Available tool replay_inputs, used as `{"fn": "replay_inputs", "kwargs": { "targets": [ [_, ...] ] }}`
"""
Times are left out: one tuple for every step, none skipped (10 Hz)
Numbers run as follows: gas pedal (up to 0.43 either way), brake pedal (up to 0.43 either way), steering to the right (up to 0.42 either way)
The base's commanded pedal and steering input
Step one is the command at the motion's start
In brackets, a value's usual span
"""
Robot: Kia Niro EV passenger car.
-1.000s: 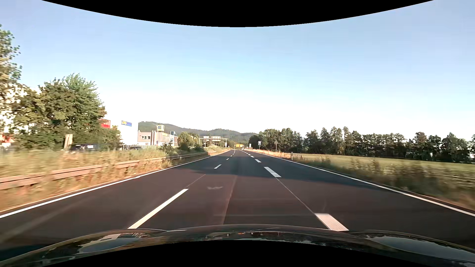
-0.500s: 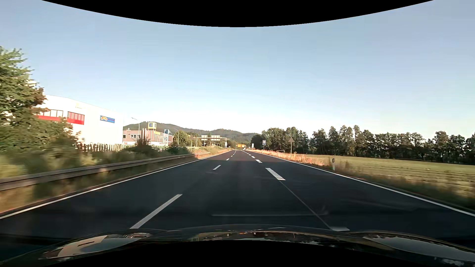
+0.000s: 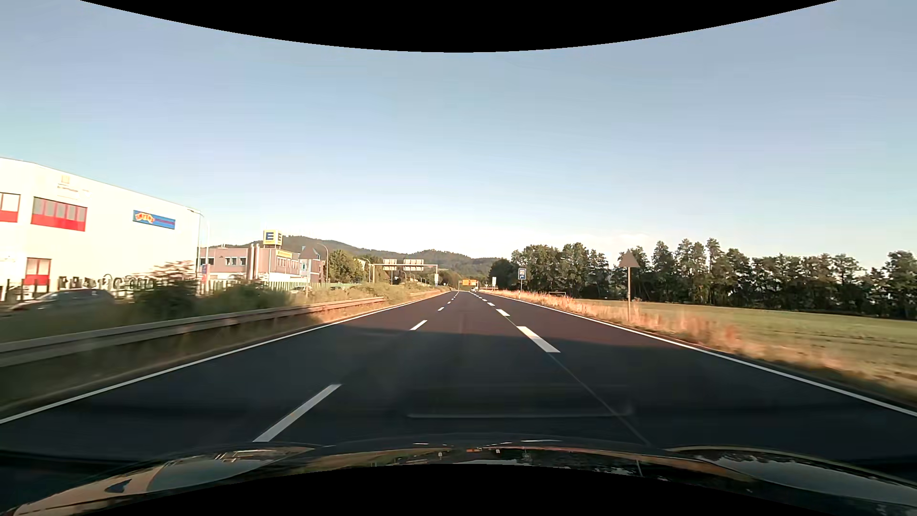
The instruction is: Follow the waypoints while adhering to traffic rules and regulations
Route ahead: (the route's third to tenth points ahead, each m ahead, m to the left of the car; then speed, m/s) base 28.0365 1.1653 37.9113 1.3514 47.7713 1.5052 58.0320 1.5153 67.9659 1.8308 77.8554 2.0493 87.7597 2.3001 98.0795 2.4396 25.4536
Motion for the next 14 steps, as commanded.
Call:
{"fn": "replay_inputs", "kwargs": {
  "targets": [
    [0.209, 0.000, -0.003],
    [0.209, 0.000, -0.004],
    [0.209, 0.000, -0.004],
    [0.209, 0.000, -0.004],
    [0.209, 0.000, -0.003],
    [0.209, 0.000, -0.003],
    [0.209, 0.000, -0.003],
    [0.209, 0.000, -0.002],
    [0.209, 0.000, -0.001],
    [0.209, 0.000, 0.000],
    [0.209, 0.000, 0.000],
    [0.209, 0.000, -0.001],
    [0.209, 0.000, 0.000],
    [0.209, 0.000, -0.001]
  ]
}}
